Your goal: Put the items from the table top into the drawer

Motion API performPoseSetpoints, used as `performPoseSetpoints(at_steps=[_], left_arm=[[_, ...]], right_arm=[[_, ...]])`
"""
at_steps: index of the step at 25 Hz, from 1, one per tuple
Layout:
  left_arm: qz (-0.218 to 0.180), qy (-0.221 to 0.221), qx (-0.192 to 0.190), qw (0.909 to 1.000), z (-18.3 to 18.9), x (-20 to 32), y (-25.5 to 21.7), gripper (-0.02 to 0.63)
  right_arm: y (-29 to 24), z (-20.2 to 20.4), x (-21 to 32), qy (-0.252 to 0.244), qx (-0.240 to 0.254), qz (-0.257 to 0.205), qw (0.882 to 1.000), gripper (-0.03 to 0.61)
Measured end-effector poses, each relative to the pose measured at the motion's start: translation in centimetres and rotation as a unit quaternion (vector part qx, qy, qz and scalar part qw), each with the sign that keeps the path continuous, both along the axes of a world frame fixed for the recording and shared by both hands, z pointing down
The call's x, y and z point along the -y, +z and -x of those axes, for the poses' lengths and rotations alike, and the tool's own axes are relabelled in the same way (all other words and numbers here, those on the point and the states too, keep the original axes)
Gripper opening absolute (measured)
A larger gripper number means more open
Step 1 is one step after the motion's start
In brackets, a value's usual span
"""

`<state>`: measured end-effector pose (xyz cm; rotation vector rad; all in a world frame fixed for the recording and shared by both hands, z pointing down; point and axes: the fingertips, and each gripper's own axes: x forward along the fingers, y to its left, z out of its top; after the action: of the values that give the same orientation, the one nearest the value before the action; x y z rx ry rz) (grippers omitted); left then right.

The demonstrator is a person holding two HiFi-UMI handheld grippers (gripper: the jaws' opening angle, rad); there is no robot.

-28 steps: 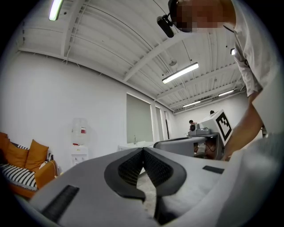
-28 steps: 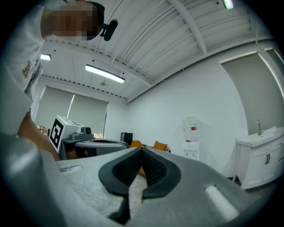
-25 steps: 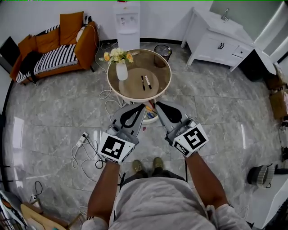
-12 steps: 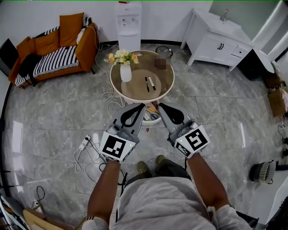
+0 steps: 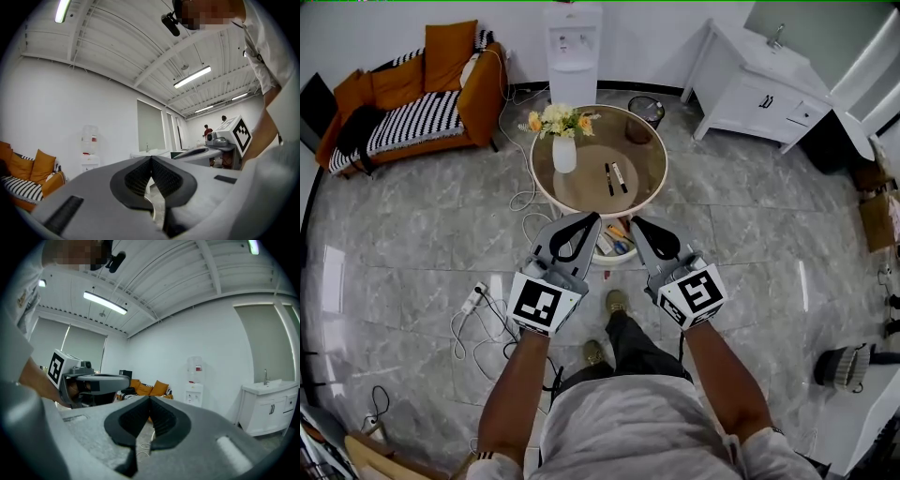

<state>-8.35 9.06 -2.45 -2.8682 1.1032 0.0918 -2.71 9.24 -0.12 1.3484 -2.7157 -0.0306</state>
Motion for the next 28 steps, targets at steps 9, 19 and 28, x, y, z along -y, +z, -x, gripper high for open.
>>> performPoseSetpoints(at_steps=[9,19,28], left_arm=[[0.02,0.015,0.022,0.9994,-3.2,5.8,4.0,0.0],[0.03,-0.001,0.024,0.9993,-5.6,14.1,9.3,0.0],[0.054,-0.01,0.043,0.9975,-7.9,19.5,15.6,0.0]], right_arm=[[2.4,-1.9,6.2,0.008,-0.029,-0.012,0.999,0.002],[6.9,-4.0,14.1,0.021,-0.046,-0.001,0.999,0.002],[13.5,-6.0,19.7,0.036,-0.038,0.047,0.998,0.002]])
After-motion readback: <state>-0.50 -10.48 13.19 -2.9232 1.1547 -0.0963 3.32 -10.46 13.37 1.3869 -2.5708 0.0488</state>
